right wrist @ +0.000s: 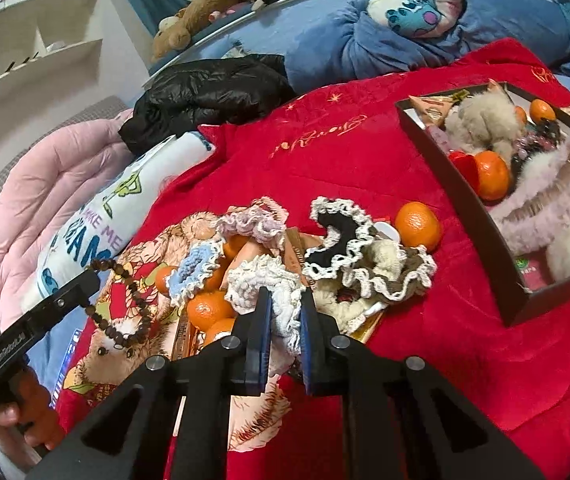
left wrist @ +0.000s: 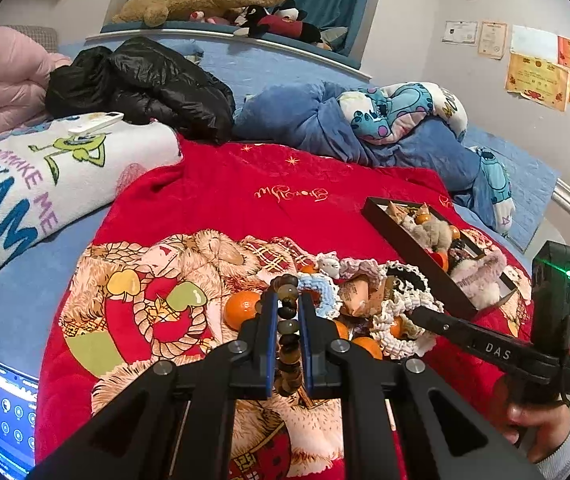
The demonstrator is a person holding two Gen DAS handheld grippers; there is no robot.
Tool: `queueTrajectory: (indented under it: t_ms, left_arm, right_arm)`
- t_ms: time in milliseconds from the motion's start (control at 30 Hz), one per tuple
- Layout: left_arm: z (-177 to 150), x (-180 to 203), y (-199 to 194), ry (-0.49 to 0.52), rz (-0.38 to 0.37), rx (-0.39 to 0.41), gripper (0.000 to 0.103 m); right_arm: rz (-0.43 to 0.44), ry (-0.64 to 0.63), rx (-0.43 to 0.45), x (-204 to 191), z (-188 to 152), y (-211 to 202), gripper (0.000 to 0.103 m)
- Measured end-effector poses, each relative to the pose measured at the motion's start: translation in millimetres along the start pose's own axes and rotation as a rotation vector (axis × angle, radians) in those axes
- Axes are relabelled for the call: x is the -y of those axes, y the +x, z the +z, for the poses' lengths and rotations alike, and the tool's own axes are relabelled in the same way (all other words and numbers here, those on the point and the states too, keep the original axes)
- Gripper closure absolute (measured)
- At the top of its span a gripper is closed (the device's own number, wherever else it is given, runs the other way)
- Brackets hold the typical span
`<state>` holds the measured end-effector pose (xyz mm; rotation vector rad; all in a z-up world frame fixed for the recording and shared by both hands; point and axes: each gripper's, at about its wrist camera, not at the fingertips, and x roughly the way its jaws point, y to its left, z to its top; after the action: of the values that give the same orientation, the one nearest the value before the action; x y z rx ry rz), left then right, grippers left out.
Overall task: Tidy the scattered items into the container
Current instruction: 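Grasp the white lace scrunchie with the right tool while the left tool lifts the beads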
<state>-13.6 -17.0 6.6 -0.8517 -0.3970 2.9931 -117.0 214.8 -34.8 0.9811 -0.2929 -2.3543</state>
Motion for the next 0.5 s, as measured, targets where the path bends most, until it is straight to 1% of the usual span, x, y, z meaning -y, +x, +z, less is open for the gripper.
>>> queueTrajectory:
  t_ms: [267, 500]
  left_arm:
    - [0.1, 15.3, -2.8, 0.012, -0.029, 0.004, 0.092]
    - [3.6, 45.8, -7.6, 0.032, -0.074, 0.008, 0.092]
  right_arm:
    - [0.025, 0.03, 0.062, 4.1, 10.0, -19.8, 0.09]
    - [0.03, 0.036, 0.103, 10.7, 13.2, -35.0, 0.09]
